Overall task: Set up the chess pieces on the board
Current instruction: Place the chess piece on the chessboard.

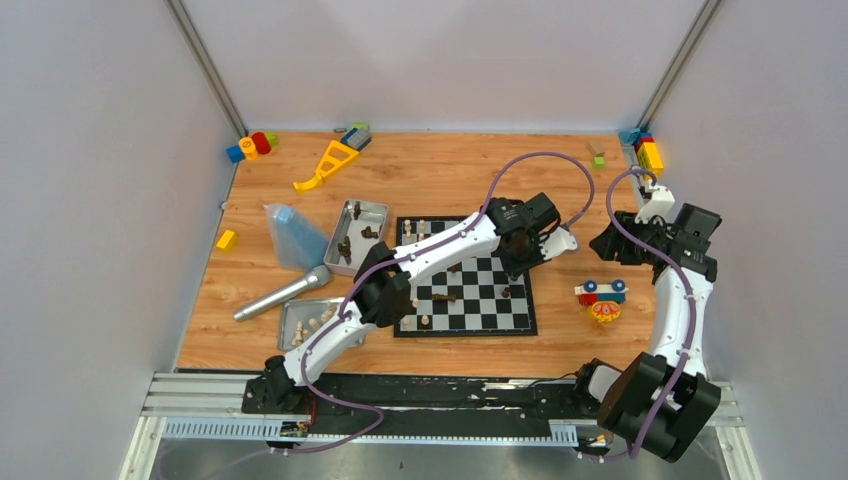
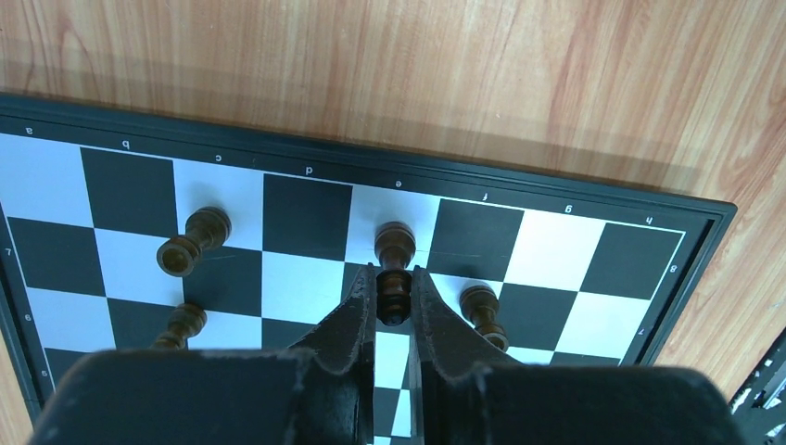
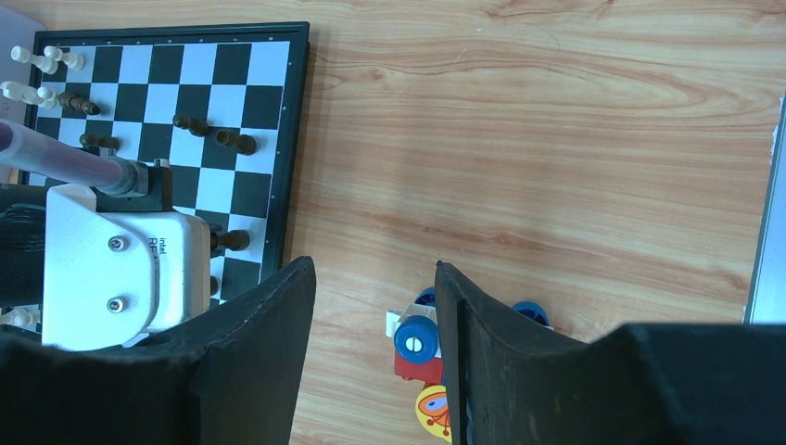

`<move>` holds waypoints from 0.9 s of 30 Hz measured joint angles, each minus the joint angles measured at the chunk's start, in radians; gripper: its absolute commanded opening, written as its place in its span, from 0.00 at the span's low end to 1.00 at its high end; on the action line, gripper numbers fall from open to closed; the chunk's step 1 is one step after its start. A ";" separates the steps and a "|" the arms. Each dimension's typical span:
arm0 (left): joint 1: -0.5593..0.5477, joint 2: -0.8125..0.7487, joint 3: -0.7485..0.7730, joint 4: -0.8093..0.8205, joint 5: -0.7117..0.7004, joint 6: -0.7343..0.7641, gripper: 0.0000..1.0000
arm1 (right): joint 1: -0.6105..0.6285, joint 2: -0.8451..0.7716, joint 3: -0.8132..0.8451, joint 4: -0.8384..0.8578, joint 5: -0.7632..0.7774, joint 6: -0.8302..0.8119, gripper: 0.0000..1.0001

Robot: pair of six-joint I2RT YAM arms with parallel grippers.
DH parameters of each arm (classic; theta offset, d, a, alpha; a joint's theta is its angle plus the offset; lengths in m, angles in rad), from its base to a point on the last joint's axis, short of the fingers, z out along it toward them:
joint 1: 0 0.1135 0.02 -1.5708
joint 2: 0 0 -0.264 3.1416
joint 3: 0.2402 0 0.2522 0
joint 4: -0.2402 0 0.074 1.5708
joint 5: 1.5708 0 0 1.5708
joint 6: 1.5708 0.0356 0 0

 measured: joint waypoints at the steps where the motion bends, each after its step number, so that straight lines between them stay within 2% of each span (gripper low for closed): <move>1: 0.000 0.000 0.000 0.000 0.000 0.000 0.17 | 0.000 0.000 0.000 0.000 0.000 -0.001 0.52; 17: 0.000 0.009 0.014 0.002 0.008 -0.004 0.22 | 0.000 0.000 0.000 0.000 0.000 -0.002 0.52; 23: 0.000 0.011 0.015 0.003 0.008 -0.004 0.29 | 0.000 0.000 0.000 0.000 0.000 -0.002 0.52; 27: 0.000 0.012 0.015 0.008 0.008 -0.006 0.38 | 0.000 0.000 0.000 -0.001 0.000 -0.002 0.52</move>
